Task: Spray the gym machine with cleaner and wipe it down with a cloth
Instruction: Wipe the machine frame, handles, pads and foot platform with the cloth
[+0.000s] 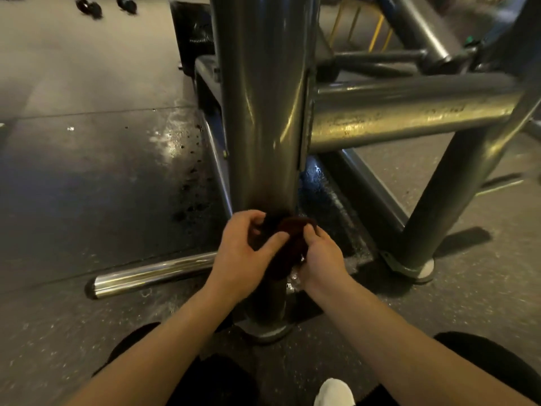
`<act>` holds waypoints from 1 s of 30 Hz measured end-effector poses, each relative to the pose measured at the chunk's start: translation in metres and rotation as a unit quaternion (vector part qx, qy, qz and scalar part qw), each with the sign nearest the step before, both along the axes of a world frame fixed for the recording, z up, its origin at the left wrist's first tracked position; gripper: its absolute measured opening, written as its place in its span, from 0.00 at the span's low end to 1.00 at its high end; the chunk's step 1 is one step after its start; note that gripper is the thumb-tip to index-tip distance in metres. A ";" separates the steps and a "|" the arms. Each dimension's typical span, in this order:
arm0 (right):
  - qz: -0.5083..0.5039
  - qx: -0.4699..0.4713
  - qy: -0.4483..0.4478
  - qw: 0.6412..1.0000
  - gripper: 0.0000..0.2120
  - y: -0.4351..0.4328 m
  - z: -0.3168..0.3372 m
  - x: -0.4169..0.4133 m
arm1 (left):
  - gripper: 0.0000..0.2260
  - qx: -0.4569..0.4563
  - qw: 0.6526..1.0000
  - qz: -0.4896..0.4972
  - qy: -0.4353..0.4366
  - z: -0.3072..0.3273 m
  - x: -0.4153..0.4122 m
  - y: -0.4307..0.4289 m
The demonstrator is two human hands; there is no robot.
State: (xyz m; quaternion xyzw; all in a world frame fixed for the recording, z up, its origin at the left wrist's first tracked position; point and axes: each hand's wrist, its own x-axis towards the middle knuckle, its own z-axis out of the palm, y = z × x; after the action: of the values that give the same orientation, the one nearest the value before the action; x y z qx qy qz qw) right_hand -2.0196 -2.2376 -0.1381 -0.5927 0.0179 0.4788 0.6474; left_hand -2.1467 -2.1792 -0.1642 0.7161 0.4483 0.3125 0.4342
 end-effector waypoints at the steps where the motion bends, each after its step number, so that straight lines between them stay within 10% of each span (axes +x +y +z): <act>1: 0.005 0.009 -0.003 1.000 0.11 -0.002 0.006 0.001 | 0.24 -0.011 1.000 -0.027 0.001 0.010 0.000 0.000; 9: 0.131 0.125 0.012 0.983 0.16 -0.009 0.044 0.005 | 0.26 -0.040 0.995 -0.076 0.049 0.054 0.001 0.015; 19: 0.389 0.003 -0.359 0.848 0.08 -0.004 0.092 0.033 | 0.08 0.064 0.996 -0.044 0.046 0.095 -0.029 0.042; 22: 0.373 0.039 -0.346 0.860 0.10 0.006 0.108 0.030 | 0.13 0.150 0.986 0.019 0.068 0.106 -0.028 0.038; 30: 0.321 0.166 -0.220 0.906 0.10 0.035 0.150 0.022 | 0.11 0.019 0.988 -0.009 -0.154 0.149 -0.014 0.027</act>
State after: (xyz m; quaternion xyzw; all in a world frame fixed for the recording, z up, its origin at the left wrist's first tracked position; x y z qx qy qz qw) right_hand -1.9972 -2.2027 0.0120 -0.5410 -0.3961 0.5141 0.5350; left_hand -2.1606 -2.1524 -0.0153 0.6714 0.3639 0.4239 0.4870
